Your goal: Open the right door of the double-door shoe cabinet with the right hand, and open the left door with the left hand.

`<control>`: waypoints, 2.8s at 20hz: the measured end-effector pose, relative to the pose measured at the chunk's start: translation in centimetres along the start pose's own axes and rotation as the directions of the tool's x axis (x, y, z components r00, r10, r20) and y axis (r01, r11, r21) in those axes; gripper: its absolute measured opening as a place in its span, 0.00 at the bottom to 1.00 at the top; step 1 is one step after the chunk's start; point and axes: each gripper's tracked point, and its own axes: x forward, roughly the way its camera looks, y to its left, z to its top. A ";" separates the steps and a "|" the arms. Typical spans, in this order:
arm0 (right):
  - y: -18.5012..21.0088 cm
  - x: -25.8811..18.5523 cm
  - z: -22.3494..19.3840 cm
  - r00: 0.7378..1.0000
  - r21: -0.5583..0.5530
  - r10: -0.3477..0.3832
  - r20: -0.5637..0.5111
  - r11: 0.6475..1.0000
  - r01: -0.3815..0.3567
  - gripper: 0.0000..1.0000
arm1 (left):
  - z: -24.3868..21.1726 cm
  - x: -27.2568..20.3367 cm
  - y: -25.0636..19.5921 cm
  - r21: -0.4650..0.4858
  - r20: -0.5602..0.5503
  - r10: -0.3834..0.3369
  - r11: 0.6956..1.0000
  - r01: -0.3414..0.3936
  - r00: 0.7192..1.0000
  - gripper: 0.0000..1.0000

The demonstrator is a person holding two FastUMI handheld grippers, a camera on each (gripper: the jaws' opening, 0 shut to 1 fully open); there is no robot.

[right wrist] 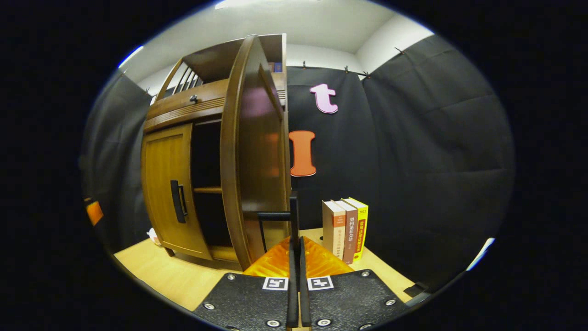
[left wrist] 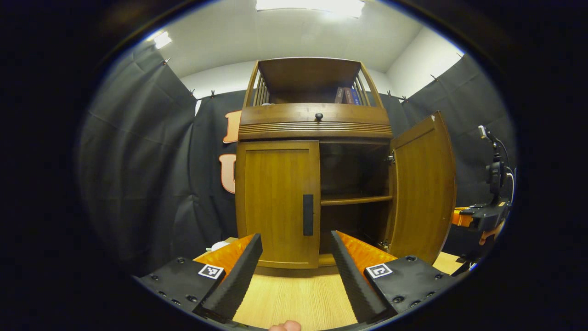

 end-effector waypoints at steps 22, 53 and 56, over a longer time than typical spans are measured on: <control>-2.2 -2.0 -1.0 0.995 -0.003 0.087 -0.055 0.996 -0.087 0.06 | -0.9 0.0 1.5 -0.009 -0.037 0.063 0.998 -0.063 0.997 0.96; 0.5 -4.4 0.3 0.996 0.043 0.088 -0.022 0.995 -0.087 0.99 | -5.9 25.6 -2.1 -0.041 -0.110 -0.080 0.996 0.075 0.991 0.98; -0.2 -4.3 0.1 0.998 0.040 0.060 -0.033 0.998 -0.058 0.99 | -7.6 27.7 -1.8 -0.053 -0.131 -0.081 0.996 0.074 0.988 0.98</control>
